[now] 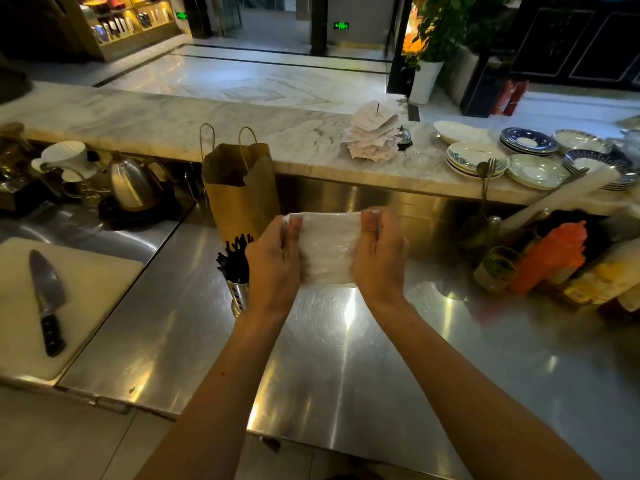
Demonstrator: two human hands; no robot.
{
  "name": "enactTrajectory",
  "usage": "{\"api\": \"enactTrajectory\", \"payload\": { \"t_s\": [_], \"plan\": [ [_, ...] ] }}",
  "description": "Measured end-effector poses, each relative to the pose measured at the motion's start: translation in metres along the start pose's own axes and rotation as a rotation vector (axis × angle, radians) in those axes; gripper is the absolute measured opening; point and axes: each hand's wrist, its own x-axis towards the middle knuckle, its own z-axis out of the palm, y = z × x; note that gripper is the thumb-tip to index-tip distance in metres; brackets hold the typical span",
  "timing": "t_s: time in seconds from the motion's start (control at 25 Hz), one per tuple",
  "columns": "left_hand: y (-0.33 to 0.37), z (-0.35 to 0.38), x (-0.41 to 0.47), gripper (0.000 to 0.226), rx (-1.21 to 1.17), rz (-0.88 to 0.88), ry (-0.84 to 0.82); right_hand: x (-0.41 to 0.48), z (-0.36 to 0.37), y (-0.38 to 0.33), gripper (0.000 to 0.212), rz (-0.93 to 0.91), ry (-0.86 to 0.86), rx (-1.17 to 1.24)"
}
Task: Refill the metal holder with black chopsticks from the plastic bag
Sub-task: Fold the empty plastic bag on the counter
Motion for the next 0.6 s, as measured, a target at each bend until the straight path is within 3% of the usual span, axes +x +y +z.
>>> {"api": "enactTrajectory", "payload": {
  "t_s": [0.16, 0.4, 0.6],
  "plan": [
    [-0.014, 0.013, -0.008, 0.025, 0.003, -0.201, -0.026, -0.002, -0.004, 0.019, 0.025, 0.074, -0.047, -0.049],
    [-0.060, 0.010, -0.041, 0.027, -0.138, -0.521, -0.366, -0.014, -0.014, 0.077, 0.028, 0.269, -0.123, -0.056],
    [-0.091, 0.022, -0.065, 0.023, -0.078, -0.654, -0.337, -0.022, -0.020, 0.119, 0.036, 0.553, -0.385, -0.058]
  ]
}}
